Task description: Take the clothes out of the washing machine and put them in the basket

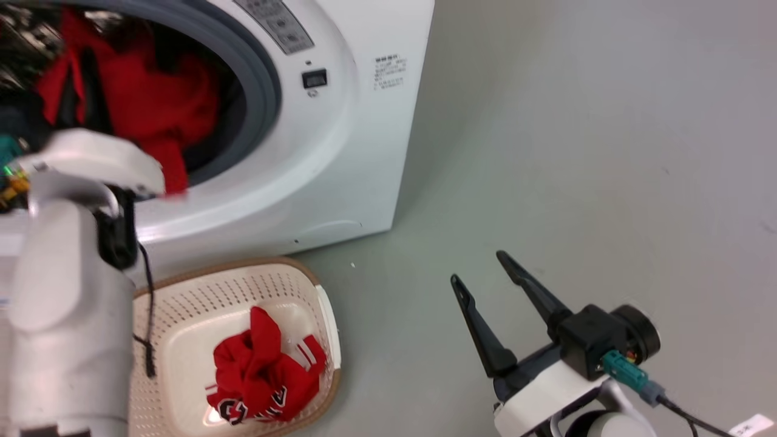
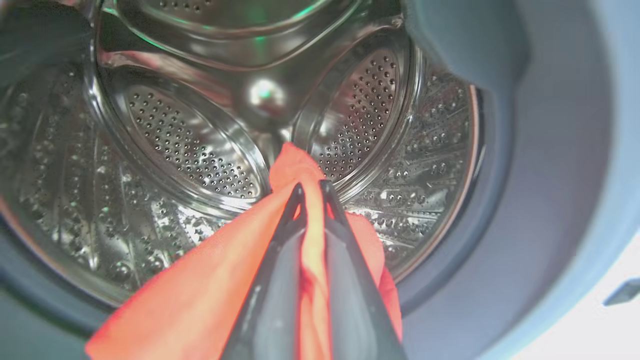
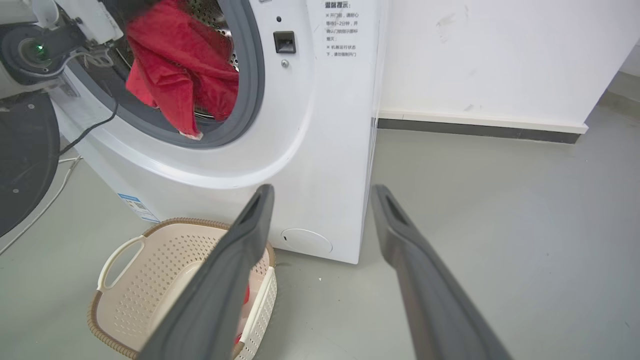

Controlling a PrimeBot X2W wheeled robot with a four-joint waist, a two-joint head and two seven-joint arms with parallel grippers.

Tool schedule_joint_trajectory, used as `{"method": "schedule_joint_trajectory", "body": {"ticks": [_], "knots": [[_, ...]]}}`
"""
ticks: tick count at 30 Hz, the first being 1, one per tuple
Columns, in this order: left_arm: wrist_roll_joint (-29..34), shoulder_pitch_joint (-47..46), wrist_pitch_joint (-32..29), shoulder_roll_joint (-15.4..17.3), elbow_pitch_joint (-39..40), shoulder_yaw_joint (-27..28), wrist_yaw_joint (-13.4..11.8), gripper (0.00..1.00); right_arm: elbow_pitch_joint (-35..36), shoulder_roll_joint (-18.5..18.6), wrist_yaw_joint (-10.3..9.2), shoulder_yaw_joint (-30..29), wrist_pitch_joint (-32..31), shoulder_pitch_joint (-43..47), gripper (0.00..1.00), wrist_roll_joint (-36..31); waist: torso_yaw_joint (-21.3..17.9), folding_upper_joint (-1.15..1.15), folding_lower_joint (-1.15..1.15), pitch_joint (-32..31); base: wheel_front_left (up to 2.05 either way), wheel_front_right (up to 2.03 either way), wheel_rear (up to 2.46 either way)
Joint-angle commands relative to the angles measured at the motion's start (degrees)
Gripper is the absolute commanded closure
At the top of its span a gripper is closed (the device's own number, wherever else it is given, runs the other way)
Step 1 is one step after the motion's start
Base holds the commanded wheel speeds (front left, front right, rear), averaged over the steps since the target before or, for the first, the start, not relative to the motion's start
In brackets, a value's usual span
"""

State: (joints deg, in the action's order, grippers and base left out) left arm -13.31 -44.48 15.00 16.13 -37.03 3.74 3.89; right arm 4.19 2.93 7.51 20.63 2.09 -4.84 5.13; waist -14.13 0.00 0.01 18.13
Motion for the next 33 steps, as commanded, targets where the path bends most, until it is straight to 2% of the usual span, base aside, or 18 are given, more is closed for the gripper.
{"method": "schedule_joint_trajectory", "body": {"ticks": [1, 8, 9, 19, 26, 33], "knots": [[0.2, 1.47, 0.25, -0.42, 0.77, 0.28, 0.23, 1.0, -0.24, -0.1, -0.04, -0.09, 0.01, 0.93, 0.0, 0.42, 1.19, 0.0, -0.01, -2.46, 0.0, 0.0, 0.0], [2.15, 12.52, 0.21, -4.59, 8.11, 1.62, 1.1, 1.0, -0.29, -0.09, -0.04, -0.74, -1.08, 3.14, 0.0, 0.51, 2.97, 0.0, -0.01, -7.17, 0.0, 0.0, 0.0], [2.6, 17.92, 0.21, -6.4, 11.48, 2.31, 1.04, 1.0, -0.3, -0.08, -0.05, -1.08, -1.54, 4.23, 0.0, 0.26, 3.71, 0.0, -0.01, -9.03, 0.0, 0.0, 0.0], [3.22, 32.47, 0.21, -11.02, 19.02, 2.38, 0.99, 1.0, 1.18, -0.1, -0.04, -1.92, -2.99, 6.0, 0.0, -1.02, 7.28, 0.0, -0.01, -9.22, 0.0, 0.0, 0.0], [1.48, 36.52, 0.21, -12.61, 16.7, 1.3, 1.56, 1.0, 2.39, -0.1, -0.04, -1.8, -3.11, 3.84, 0.0, -1.35, 8.99, 0.0, -0.01, -4.85, 0.0, 0.0, 0.0], [0.91, 33.6, 0.21, -13.04, 11.38, 1.57, 1.82, 1.0, 3.23, -0.1, -0.04, -1.84, -3.26, 1.52, 0.0, -2.26, 8.99, 0.0, -0.01, 2.22, 0.0, 0.0, 0.0]]}}
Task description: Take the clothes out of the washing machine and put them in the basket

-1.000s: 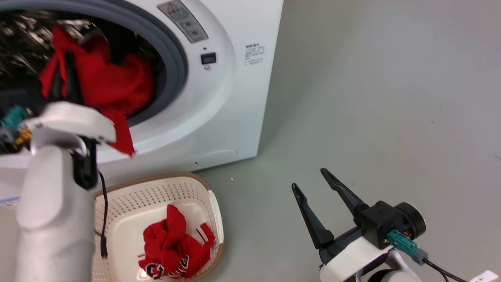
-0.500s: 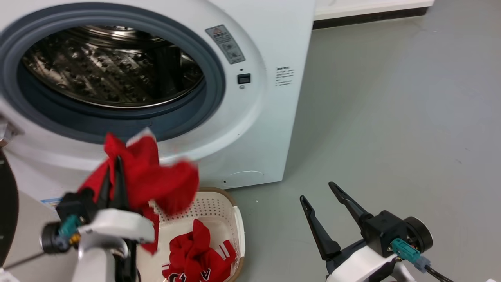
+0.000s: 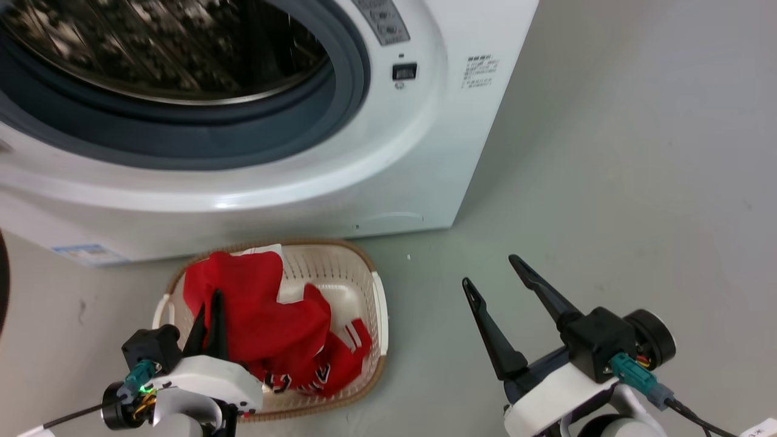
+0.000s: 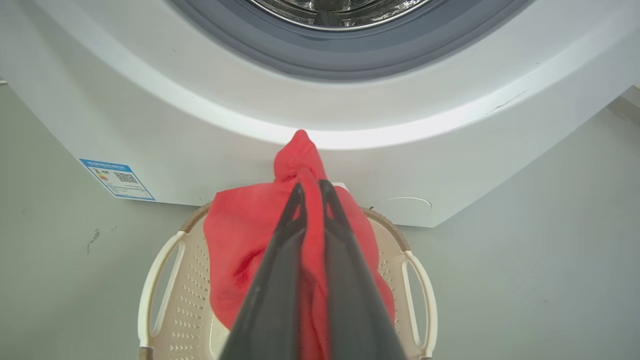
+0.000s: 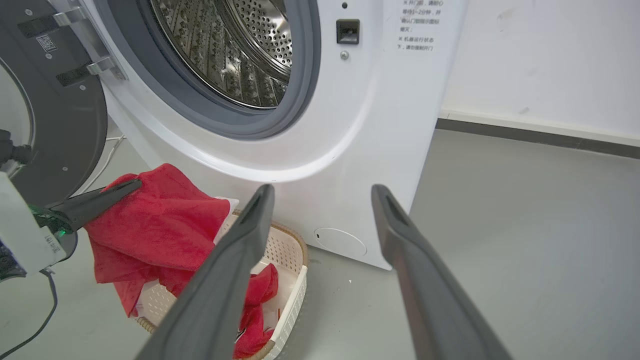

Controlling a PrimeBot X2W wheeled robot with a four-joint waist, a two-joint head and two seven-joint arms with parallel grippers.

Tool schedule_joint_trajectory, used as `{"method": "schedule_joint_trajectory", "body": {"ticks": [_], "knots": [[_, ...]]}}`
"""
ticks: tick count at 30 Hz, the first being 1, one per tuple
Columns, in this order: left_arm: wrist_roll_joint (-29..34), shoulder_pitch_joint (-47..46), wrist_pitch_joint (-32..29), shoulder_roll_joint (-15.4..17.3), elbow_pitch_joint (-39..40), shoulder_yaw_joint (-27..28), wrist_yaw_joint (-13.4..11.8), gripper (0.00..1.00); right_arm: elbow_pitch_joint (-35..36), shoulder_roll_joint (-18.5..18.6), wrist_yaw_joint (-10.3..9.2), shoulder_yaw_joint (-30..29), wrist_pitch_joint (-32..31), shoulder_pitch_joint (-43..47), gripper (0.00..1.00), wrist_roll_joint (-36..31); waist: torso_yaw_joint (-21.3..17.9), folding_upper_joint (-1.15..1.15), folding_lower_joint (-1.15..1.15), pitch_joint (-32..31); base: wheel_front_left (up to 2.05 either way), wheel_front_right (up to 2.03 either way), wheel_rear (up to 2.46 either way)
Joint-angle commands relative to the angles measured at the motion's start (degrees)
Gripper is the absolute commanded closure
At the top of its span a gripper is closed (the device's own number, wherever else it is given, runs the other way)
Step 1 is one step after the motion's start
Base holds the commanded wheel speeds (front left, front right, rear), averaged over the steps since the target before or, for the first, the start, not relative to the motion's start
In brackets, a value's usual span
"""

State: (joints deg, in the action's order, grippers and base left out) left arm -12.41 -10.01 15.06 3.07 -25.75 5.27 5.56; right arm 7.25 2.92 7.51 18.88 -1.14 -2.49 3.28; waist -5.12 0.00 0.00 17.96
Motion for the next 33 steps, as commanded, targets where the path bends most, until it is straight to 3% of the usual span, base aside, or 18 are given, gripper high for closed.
{"method": "schedule_joint_trajectory", "body": {"ticks": [1, 18, 31, 33], "knots": [[0.19, -1.25, 0.16, 0.01, -0.98, 0.35, 0.23, 1.0, 0.27, -0.08, -0.04, -0.05, 0.0, -1.21, 0.0, -0.45, -0.18, 0.0, 0.0, 3.44, 0.0, 0.0, 0.0], [2.18, -14.53, 0.15, 4.37, -17.3, 9.41, 0.99, 1.0, 2.5, -0.09, -0.04, -0.11, 1.48, -6.32, 0.0, -1.44, -3.11, 0.0, 0.0, 20.6, 0.0, 0.0, 0.0], [3.21, -21.37, 0.15, 7.26, -32.47, 11.36, 0.46, 1.0, 2.56, -0.1, -0.04, 0.62, 2.27, -8.29, 0.0, -1.5, -4.65, 0.0, 0.0, 25.59, 0.0, 0.0, 0.0], [2.72, -22.32, 0.15, 7.42, -34.44, 11.84, 0.22, 0.69, 2.19, -0.1, -0.04, 0.53, 2.27, -8.3, 0.0, -1.56, -4.59, 0.0, 0.0, 25.37, 0.0, 0.0, 0.0]]}}
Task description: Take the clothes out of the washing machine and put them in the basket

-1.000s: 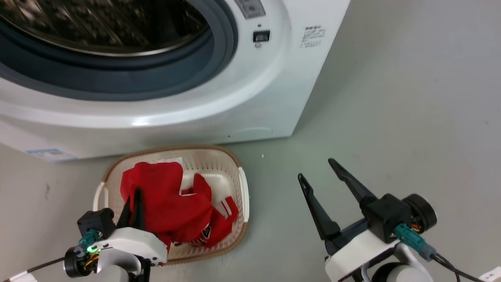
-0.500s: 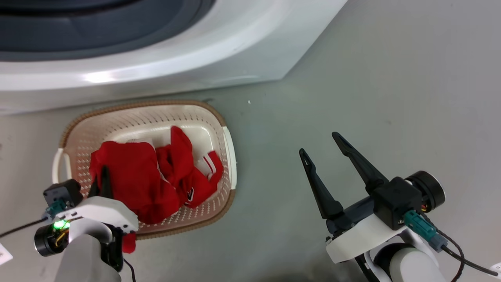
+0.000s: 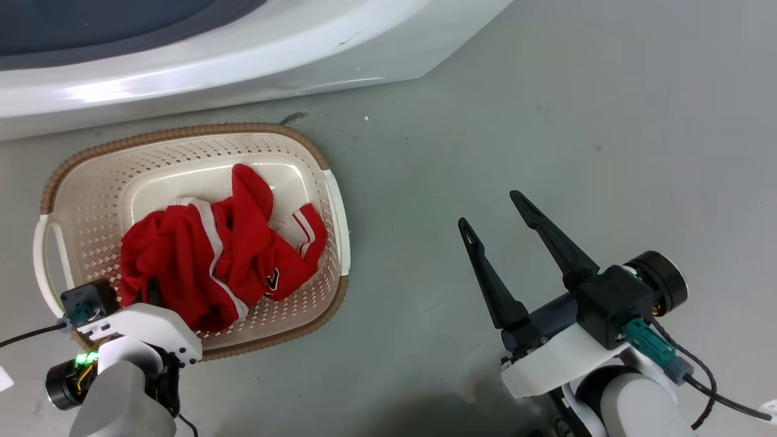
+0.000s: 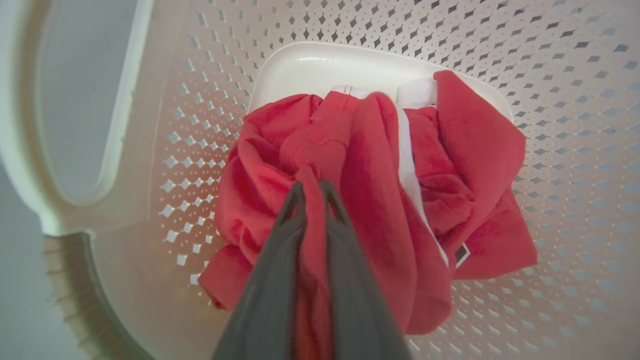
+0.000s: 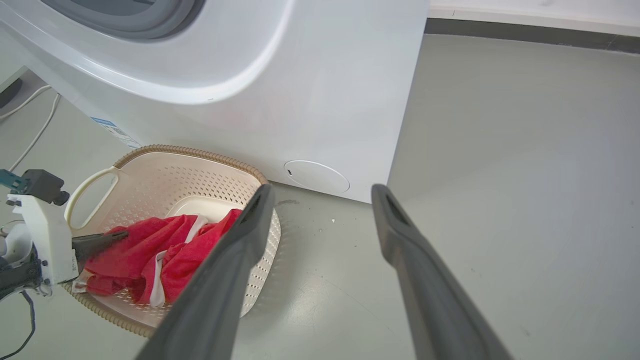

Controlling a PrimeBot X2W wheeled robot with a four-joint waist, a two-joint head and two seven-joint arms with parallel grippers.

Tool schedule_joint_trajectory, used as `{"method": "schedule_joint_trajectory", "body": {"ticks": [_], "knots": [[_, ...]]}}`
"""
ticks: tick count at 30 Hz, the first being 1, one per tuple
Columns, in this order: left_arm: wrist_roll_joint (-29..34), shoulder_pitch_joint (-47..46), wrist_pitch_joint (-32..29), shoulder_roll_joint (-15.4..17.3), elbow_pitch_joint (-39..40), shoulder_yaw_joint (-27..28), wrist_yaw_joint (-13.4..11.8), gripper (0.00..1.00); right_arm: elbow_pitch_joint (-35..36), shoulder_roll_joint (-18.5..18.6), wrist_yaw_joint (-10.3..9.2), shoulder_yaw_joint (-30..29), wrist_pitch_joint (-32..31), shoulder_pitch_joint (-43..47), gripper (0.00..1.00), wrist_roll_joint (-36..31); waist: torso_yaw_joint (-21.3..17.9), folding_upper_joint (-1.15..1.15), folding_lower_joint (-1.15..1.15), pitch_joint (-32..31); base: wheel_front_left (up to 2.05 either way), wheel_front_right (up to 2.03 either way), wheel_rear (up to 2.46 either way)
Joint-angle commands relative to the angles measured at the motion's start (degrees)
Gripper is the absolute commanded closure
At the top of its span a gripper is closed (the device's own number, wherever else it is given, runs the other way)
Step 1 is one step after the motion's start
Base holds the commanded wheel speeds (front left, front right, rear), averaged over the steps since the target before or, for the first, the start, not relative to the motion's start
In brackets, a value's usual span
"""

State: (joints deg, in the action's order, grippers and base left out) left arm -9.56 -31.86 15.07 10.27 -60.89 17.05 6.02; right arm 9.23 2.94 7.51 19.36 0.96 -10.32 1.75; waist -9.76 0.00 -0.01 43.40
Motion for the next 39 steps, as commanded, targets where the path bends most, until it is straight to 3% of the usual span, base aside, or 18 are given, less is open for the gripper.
{"method": "schedule_joint_trajectory", "body": {"ticks": [1, 2, 3, 10, 19, 25, 39], "knots": [[-0.15, -0.57, 0.14, 0.16, -0.27, 0.04, -0.13, 0.5, -0.03, -0.12, -0.04, -0.07, 0.21, -0.55, 0.0, -0.03, 0.15, 0.0, 0.01, -0.48, 0.0, 0.0, 0.0], [-0.37, -0.67, 0.14, 0.09, -0.9, 0.22, -0.03, 0.13, -0.33, -0.12, -0.04, -0.16, 0.33, -0.65, 0.0, -0.14, 0.32, 0.0, 0.01, -1.14, 0.0, 0.0, 0.0], [-0.43, -0.64, 0.14, 0.09, -1.3, 0.43, 0.01, 0.0, -0.63, -0.12, -0.04, -0.23, 0.44, -0.77, 0.0, -0.21, 0.5, 0.0, 0.01, -1.94, 0.0, 0.0, 0.0], [-0.38, 2.97, 0.14, -1.82, -0.87, -0.07, 0.78, 0.0, -3.13, -0.11, -0.04, -0.55, 1.03, 0.07, 0.0, 0.47, 2.37, 0.0, 0.01, -11.58, 0.0, 0.0, 0.0], [1.0, 10.38, 0.14, -4.94, 7.33, -1.52, 1.27, 0.0, -5.23, -0.1, -0.04, -2.34, 0.28, 3.15, 0.0, 0.44, 4.6, 0.0, 0.01, -24.57, 0.0, 0.0, 0.0], [2.02, 14.25, 0.14, -6.3, 16.58, -3.48, 1.37, 0.0, -5.38, -0.1, -0.04, -4.75, -0.22, 5.51, 0.0, 0.92, 5.82, 0.0, 0.01, -30.39, 0.0, 0.0, 0.0], [4.47, 20.56, 0.14, -7.26, 42.94, -11.4, 1.46, 0.0, -4.16, -0.11, -0.04, -10.35, -1.84, 9.52, 0.0, -0.16, 7.98, 0.0, 0.01, -37.12, 0.0, 0.0, 0.0]]}}
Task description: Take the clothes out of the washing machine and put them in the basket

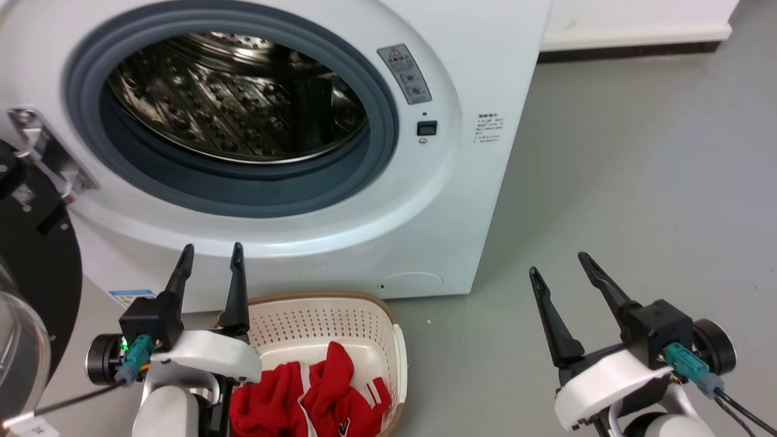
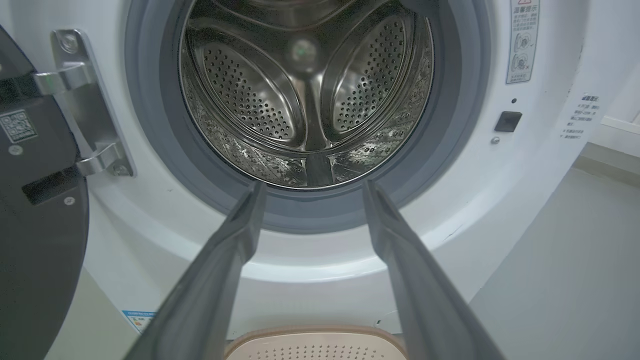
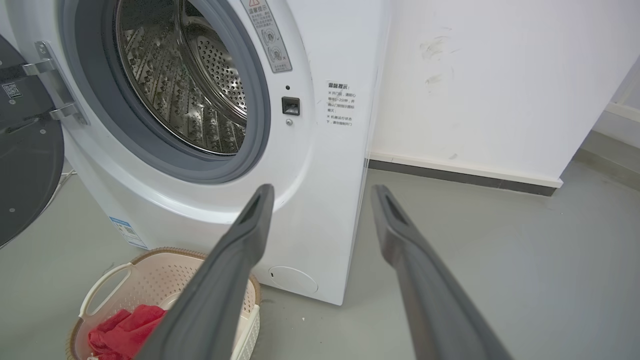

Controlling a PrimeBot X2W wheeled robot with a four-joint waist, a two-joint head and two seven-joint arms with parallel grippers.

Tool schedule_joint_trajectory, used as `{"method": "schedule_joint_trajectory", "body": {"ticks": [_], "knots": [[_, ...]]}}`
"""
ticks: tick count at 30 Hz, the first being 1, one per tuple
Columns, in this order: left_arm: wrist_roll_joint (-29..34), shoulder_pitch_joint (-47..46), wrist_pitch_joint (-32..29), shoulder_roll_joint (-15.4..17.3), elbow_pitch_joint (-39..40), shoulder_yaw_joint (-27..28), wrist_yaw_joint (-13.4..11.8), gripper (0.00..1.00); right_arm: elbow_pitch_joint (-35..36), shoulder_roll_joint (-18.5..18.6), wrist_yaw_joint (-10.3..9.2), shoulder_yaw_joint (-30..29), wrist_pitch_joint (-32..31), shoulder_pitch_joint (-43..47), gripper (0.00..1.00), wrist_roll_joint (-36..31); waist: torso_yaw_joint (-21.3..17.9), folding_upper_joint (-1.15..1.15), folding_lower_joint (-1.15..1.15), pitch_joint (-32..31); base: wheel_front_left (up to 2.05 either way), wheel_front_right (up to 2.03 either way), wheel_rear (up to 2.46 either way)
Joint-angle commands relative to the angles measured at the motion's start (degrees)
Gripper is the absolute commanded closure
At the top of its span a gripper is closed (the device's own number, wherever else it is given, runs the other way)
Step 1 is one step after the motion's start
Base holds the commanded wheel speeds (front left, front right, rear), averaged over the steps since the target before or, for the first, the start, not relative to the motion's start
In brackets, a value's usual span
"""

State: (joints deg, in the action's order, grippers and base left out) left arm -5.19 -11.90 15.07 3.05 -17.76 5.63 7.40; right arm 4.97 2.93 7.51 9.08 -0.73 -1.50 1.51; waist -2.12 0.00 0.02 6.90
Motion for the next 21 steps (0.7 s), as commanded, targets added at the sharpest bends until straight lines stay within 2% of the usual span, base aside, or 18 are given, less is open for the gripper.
{"method": "schedule_joint_trajectory", "body": {"ticks": [1, 5, 11, 21], "knots": [[0.51, 1.21, 0.14, -0.03, 1.47, -0.37, -0.02, 0.0, 0.08, -0.1, -0.04, -0.35, -0.13, 0.96, 0.0, 0.01, 0.45, 0.0, -0.02, -1.15, 0.0, 0.0, 0.0], [2.11, 4.17, 0.14, -0.03, 6.24, -1.48, -0.4, 0.0, 0.03, -0.1, -0.04, -1.34, -0.56, 2.35, 0.0, -0.14, 0.74, 0.0, -0.02, -3.56, 0.0, 0.0, 0.0], [3.87, 9.65, -0.26, 0.32, 9.1, -2.91, -0.96, 0.0, -0.15, -0.1, -0.04, -2.1, -1.22, 4.86, 0.0, -0.14, 1.36, 0.0, -0.02, -7.06, 0.0, 0.0, 0.0], [4.24, 13.65, -2.76, 0.65, 13.1, -4.38, -1.34, 0.0, -1.25, -0.11, -0.04, -3.73, -1.61, 7.04, 0.0, -0.13, 2.48, 0.0, -0.02, -7.99, 0.0, 0.0, 0.0]]}}
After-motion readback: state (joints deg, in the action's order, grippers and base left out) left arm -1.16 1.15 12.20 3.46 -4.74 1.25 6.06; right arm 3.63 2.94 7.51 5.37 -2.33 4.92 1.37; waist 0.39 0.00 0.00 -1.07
